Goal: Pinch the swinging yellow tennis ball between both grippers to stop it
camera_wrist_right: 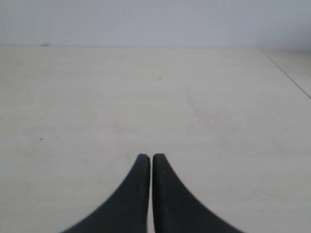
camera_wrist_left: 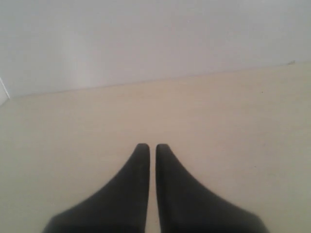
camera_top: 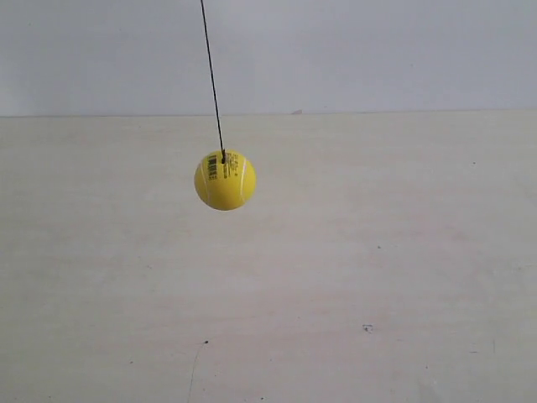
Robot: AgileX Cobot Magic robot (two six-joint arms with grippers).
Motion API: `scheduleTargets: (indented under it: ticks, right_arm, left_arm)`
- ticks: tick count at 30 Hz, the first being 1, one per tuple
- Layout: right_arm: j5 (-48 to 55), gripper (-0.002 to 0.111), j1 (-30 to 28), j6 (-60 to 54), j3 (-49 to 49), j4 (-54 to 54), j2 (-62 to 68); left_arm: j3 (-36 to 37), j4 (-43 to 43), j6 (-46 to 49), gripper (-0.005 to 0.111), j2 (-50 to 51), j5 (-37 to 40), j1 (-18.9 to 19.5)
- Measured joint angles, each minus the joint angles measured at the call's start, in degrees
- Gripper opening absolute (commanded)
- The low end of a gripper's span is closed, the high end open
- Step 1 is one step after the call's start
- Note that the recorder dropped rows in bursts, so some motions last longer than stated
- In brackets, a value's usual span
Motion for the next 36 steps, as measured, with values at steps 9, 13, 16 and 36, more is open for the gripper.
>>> scheduleTargets:
  ticks: [9, 13, 16, 36]
  right_arm:
    - [0.0, 0.000, 0.0, 0.0, 0.0, 0.0, 0.0]
    - [0.0, 0.000, 0.0, 0.0, 0.0, 0.0, 0.0]
    - [0.0, 0.000, 0.0, 0.0, 0.0, 0.0, 0.0]
    - [0.0, 0.000, 0.0, 0.0, 0.0, 0.0, 0.0]
  left_arm:
    - [0.0, -0.2, -0.7, 0.005, 0.0, 3.6, 0.0]
    - [0.0, -0.2, -0.7, 0.005, 0.0, 2.6, 0.0]
    - [0.0, -0.2, -0.7, 0.005, 0.0, 2.6, 0.0]
    - [0.0, -0.2, -0.7, 0.005, 0.0, 2.5, 0.0]
